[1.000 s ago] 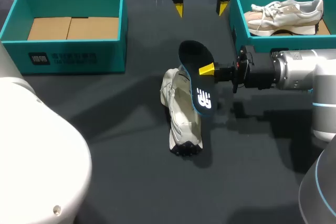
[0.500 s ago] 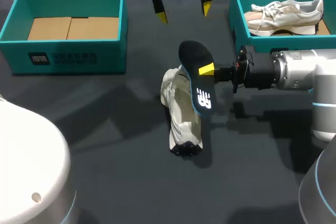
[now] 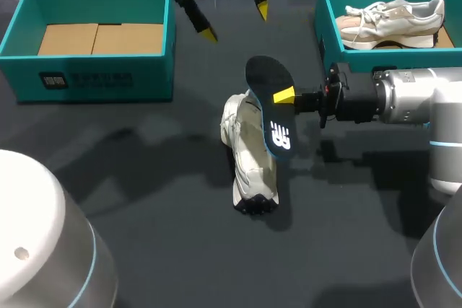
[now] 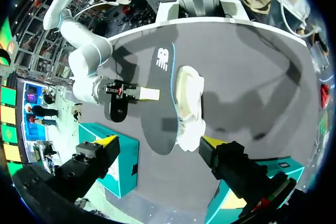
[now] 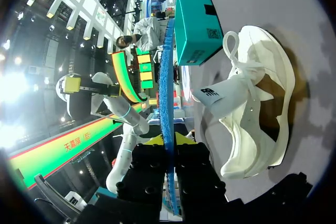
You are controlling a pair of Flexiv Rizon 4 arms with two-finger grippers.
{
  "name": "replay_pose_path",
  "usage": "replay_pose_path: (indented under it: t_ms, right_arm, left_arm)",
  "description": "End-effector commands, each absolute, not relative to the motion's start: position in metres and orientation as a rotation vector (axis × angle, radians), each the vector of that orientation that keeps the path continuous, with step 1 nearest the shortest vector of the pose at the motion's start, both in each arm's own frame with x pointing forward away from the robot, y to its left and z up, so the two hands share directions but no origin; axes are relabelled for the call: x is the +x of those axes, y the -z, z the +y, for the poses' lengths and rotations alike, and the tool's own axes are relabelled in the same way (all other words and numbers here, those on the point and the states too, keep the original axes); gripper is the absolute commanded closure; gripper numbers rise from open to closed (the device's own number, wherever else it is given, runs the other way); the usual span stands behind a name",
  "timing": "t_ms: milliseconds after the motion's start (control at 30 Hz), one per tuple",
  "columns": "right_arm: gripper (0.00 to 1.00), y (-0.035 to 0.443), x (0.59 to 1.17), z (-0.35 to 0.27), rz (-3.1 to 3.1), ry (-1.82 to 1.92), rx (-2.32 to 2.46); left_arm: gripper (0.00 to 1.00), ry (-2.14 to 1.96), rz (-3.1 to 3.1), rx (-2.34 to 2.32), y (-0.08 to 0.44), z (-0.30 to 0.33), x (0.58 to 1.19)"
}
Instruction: Take the shoe out of the shoebox, open the shoe tongue, remove and reinsert the insole, then place the shoe into the shoebox
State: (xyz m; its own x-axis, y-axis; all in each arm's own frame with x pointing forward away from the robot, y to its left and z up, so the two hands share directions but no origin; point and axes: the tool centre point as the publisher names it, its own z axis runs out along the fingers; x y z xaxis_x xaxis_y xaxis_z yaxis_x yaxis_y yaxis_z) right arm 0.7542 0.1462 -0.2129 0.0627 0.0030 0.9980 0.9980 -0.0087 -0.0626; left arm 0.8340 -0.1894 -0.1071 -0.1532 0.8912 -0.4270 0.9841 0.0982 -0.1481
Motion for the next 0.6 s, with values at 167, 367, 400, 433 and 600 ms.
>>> replay_pose_path:
  t_ms: [167, 367, 400, 433, 600]
  right_arm:
    - [1.00, 0.213, 0.753, 0.147, -1.161, 1.168, -1.250]
    - [1.00, 0.213, 0.753, 0.147, -1.161, 1.168, -1.250]
    - [1.00, 0.213, 0.753, 0.147, -1.161, 1.168, -1.250]
    - [1.00, 0.213, 0.753, 0.147, -1.161, 1.168, -1.250]
    - [1.00, 0.213, 0.753, 0.147, -1.161, 1.168, -1.250]
  left_arm:
    - [0.00, 0.869, 1.871, 1.584, 0.115, -0.175, 0.826]
    - [0.00, 0.923, 1.910, 1.520, 0.123, -0.165, 0.827]
    - [0.00, 0.920, 1.911, 1.524, 0.123, -0.163, 0.827]
    - [0.00, 0.920, 1.911, 1.524, 0.123, -0.163, 0.827]
    - [0.00, 0.920, 1.911, 1.524, 0.123, -0.163, 0.827]
